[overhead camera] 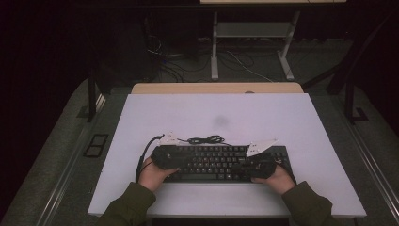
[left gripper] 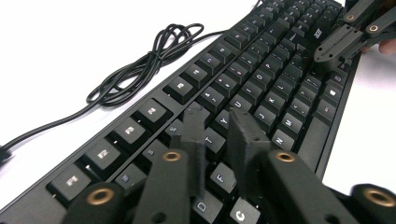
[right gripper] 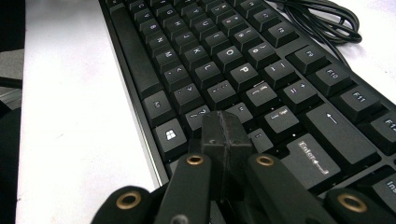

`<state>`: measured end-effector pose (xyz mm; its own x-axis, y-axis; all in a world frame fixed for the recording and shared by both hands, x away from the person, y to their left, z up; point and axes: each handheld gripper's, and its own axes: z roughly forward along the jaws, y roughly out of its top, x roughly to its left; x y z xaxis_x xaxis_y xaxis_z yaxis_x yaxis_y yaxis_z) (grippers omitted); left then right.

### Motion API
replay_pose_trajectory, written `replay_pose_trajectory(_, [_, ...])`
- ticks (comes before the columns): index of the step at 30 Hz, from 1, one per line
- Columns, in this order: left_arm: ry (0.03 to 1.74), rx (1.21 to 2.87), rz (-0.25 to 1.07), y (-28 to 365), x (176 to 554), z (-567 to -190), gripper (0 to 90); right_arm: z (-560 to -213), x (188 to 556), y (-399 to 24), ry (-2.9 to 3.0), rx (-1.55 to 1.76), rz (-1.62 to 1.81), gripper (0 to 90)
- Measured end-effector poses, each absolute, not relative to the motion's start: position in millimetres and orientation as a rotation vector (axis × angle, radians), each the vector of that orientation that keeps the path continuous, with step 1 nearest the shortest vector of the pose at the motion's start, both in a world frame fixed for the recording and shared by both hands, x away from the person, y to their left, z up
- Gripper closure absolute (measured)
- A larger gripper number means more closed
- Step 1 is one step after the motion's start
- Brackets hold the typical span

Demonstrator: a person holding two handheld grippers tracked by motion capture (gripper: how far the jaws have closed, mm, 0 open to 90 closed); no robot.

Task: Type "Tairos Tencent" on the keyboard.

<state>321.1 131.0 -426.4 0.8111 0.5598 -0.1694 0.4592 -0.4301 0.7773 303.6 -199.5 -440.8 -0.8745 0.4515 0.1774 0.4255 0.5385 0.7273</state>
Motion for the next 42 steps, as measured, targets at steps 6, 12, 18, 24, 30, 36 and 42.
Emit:
replay_pose_trajectory(6, [0.745, 2.087, 0.169, 138, 318, -427, 54.5, -441, 304, -200, 2.727, 0.779, 1.275, 89.3])
replay_pose_trajectory(12, [0.754, 2.05, 0.176, 146, 315, -428, 34.1, -441, 304, -200, 2.727, 0.778, 1.276, 89.3])
replay_pose_trajectory(18, [0.766, 2.033, 0.191, 152, 311, -429, 20.6, -439, 305, -201, 2.721, 0.778, 1.299, 89.2])
replay_pose_trajectory(24, [0.773, 2.022, 0.198, 155, 310, -430, 14.3, -434, 306, -205, 2.69, 0.787, 1.351, 85.8])
replay_pose_trajectory(30, [0.777, 2.006, 0.198, 157, 308, -430, 12.9, -432, 308, -205, 2.674, 0.81, 1.413, 71.5])
replay_pose_trajectory(36, [0.776, 2.008, 0.198, 156, 307, -430, 13.0, -428, 312, -203, 2.628, 0.845, 1.468, 49.1])
replay_pose_trajectory(42, [0.775, 2.009, 0.191, 157, 306, -429, 13.6, -426, 315, -198, 2.599, 0.833, 1.482, 38.2])
